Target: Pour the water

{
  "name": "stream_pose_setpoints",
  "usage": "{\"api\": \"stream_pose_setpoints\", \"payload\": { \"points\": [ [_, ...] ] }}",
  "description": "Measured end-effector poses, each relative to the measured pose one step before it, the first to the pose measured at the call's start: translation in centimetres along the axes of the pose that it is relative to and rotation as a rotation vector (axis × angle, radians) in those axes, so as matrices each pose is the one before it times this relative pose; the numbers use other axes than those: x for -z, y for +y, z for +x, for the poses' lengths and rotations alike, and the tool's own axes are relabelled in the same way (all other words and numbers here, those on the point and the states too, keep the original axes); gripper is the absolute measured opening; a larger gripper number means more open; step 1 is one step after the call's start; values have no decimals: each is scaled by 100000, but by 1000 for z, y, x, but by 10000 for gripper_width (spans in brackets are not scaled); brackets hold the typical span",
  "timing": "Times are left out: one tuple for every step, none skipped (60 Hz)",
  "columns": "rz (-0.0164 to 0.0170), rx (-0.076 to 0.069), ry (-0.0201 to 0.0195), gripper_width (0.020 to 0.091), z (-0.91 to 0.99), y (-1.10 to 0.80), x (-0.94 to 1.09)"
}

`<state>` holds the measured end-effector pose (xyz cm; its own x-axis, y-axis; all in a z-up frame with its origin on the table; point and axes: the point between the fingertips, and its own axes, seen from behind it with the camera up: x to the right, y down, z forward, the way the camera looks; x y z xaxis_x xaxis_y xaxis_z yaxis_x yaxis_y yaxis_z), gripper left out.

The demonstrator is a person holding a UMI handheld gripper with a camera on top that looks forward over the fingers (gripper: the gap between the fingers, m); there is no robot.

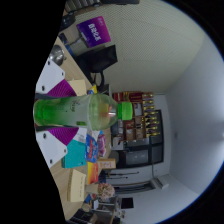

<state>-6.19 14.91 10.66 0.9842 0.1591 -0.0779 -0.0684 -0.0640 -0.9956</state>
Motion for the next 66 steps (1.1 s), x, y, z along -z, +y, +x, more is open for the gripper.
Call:
{"api": "stream_pose_setpoints", "payload": {
  "points": [
    [15,-177,-289,364,-117,37,-171],
    [-67,-44,23,365,10,32,-87],
    [-125,-11,155,365,52,-4,-121],
    [-94,85,97,367,41,18,-121],
    [192,224,-172,368,-214,616,-170],
    [-148,565,-269,366,-99,148,-120],
    [-153,571,-317,369,469,-121,273],
    [-522,501,-153,370,-52,215,-89],
    [-880,565,43,369,93,324,-50],
    [-1371,766,206,370,93,488,-95],
    [-1996,998,258,375,91,645,-4],
    [3010,742,4,381,-1377,296,-854],
    [1426,528,-259,391,485,-961,370],
    [23,-119,204,382,212,73,26],
    [-829,-505,40,375,581,241,408],
    [-362,-394,72,377,88,99,44],
    [292,-87,-158,377,19,-68,-13],
    [-239,369,-131,375,-6,110,-1],
    [577,196,-258,376,-55,-140,-3],
    [-278,187,-188,376,-39,79,10],
    [-226,106,85,377,-130,-103,-328],
    [-142,433,-15,379,64,27,203],
    [-27,294,-161,410,-13,32,71],
    [63,149,-151,427,-38,-11,100],
    [23,236,10,443,7,2,75],
    [-329,280,-5,479,-3,52,74],
    [-209,244,50,498,7,-16,120],
    [-332,248,117,516,23,20,120],
    [-666,196,163,539,63,92,99],
    [-711,126,141,564,-22,15,-282],
    [-1478,175,-18,593,11,239,253],
    [-1684,-18,110,624,-28,214,328],
    [-1293,-184,-87,667,-11,210,280],
    [-845,-397,-522,703,-97,107,278],
    [-473,-615,-478,740,-133,43,329],
    [-174,-725,-458,777,-146,-49,381],
    [-133,-666,-442,813,-186,-66,431],
    [-273,-492,-558,824,-224,-35,511],
    [-398,-326,-485,826,-226,-24,595],
    [-298,-294,-290,832,-185,-51,682],
    [-143,-296,-126,830,-100,-15,196],
    [-228,-87,-178,826,-136,-57,897],
    [-145,21,-194,826,-24,-201,1425],
    [239,40,-46,821,-118,-206,894],
    [350,-19,85,819,-153,-257,974],
    [356,-96,96,823,-111,-230,973],
    [337,-11,-17,826,-159,-275,1031],
    [308,37,-248,825,-205,-256,1067],
    [565,77,-430,826,-215,-263,511],
    [569,107,-608,824,-482,-340,1704],
    [653,48,-634,823,-299,-269,1078],
    [428,84,-636,825,-351,-243,1106],
    [267,113,-618,825,-359,-185,1093],
    [168,124,-518,824,-345,-157,1110],
    [62,109,-439,824,-344,-116,1054],
    [-72,153,-331,822,-304,-69,1081],
    [-101,118,-252,821,-61,157,310],
    [-25,82,-223,821,-250,-4,969],
    [9,-68,-5,821,-459,33,1291],
    [42,-163,-36,820,-175,8,944],
    [-6,-252,30,821,-180,12,866],
    [-114,-230,101,823,-175,51,878],
    [-118,-200,126,823,-164,74,827],
    [-62,-238,146,821,-145,114,816],
    [-68,-226,78,824,-130,125,774],
    [-44,-194,-19,822,-106,100,724]
  ]
}}
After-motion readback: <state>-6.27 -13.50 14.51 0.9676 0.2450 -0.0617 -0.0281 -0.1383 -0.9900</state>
